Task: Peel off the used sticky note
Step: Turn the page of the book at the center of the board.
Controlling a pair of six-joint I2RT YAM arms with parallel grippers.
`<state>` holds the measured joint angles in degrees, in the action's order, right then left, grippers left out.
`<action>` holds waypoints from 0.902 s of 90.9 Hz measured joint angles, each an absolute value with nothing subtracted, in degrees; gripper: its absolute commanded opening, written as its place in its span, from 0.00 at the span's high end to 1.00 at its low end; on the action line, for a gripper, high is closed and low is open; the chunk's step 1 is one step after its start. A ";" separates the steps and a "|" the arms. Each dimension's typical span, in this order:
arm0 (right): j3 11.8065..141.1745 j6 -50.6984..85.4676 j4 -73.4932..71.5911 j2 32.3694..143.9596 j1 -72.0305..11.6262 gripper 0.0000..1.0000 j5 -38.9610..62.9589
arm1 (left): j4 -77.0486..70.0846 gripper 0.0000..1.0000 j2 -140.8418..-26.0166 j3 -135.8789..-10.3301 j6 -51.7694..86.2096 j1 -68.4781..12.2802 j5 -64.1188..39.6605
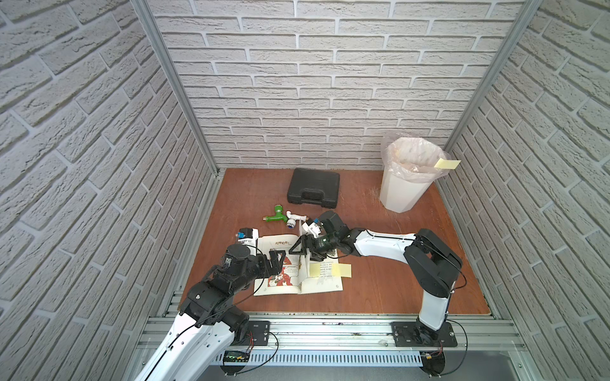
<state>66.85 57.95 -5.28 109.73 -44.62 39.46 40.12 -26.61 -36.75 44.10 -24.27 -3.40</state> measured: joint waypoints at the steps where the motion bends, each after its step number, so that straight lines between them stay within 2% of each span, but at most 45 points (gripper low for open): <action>1: 67.42 57.95 -5.21 110.17 -44.75 0.20 39.53 | 40.21 0.02 -26.44 -36.77 44.05 -24.27 -3.42; 33: 82.76 56.49 0.78 122.91 -47.09 0.17 40.95 | 40.34 0.02 -22.17 -37.41 42.24 -24.27 -8.45; 55: 85.86 55.24 3.62 125.29 -47.09 0.12 41.04 | 34.46 0.02 -24.56 -35.59 42.22 -26.09 -13.02; 68: 86.70 54.68 4.10 125.32 -47.09 0.13 41.06 | 30.22 0.02 -28.23 -32.49 42.52 -29.91 -13.50; 82: 86.80 54.15 4.32 125.29 -46.68 0.18 40.64 | 25.58 0.02 -31.88 -28.93 43.42 -33.10 -13.32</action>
<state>86.80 54.15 4.32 125.29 -46.68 40.64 25.58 -31.88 -28.93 43.42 -33.10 -13.32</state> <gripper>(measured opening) 0.836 0.981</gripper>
